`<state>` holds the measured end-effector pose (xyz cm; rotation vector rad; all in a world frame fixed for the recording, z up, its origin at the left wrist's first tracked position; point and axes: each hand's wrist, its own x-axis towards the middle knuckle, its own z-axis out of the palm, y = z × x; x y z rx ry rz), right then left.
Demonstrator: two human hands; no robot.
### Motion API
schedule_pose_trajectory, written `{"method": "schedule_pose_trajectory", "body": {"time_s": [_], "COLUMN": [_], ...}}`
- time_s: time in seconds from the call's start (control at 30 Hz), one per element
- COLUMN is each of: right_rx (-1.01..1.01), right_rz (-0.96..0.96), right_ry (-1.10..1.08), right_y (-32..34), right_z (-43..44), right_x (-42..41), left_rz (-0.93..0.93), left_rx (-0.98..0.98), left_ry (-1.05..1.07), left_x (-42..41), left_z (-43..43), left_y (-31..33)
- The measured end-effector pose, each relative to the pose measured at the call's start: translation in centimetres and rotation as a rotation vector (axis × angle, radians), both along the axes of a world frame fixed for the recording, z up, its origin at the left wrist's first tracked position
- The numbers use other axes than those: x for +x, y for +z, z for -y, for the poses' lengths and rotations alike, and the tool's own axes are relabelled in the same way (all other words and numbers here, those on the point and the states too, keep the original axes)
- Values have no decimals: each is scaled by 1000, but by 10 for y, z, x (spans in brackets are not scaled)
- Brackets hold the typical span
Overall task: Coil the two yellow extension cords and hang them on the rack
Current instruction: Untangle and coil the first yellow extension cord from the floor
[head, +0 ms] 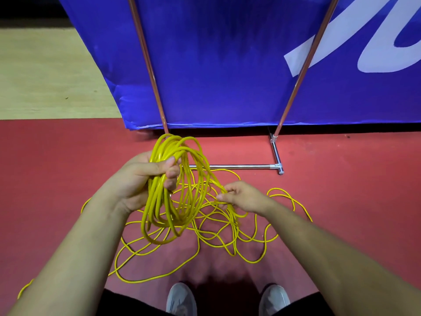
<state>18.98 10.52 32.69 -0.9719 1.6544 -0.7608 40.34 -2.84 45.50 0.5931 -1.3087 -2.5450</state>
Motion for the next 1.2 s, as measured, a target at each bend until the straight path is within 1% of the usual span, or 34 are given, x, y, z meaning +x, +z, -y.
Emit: {"method": "schedule_pose_trajectory", "body": {"time_s": [0.1,0.3,0.4,0.43,0.53,0.63,0.73,0.77,0.87,0.9,0.93,0.97,1.0,1.07,1.1,1.17,1.2], "right_rx": [-37,-228,-263,-277,-303,-385,-424,-427,-471,-482,-488,-490,-493,-517,-538,-572,-577], "right_rz": [28,132,205,191,60,-9,-164,-173,-61,-59,-90,-161,-280,-578,-677,-709,-718], "right_ry": [-87,-362,-484,-483,-425,-409,-356,-355,-378,-362,-331,-284,-219,-85,-45,-50,-87], "right_y": [8,32,39,40,47,53,55,56,61,63,66,68,70,72,73,75,71], "right_z": [-4,-7,-10,-11,-12,-14,-18,-20,-24,-26,-27,-28,-28,-27,-27,-31,-32], "right_x": [-10,-25,-33,-36,-39,-42,-44,-44,-44,-45,-46,-46,-47,-50,-52,-56,-59], "left_rz": [55,220,285,297,322,351,363,365,394,407,416,420,418,392,368,314,295], "left_rx": [-17,-162,-164,-148,-113,-106,-125,-119,-82,-71,-59,-44,-23,33,64,116,129], "left_ry": [82,244,305,321,335,345,342,341,350,351,352,352,351,347,354,384,395], "left_x": [-3,-8,-6,-5,-4,-6,-10,-11,-13,-14,-14,-15,-15,-15,-14,-12,-10], "left_z": [4,11,15,15,14,13,12,12,12,13,13,14,14,16,18,24,27], "left_y": [-1,-11,-16,-16,-19,-20,-18,-19,-22,-24,-25,-26,-27,-27,-27,-27,-26]}}
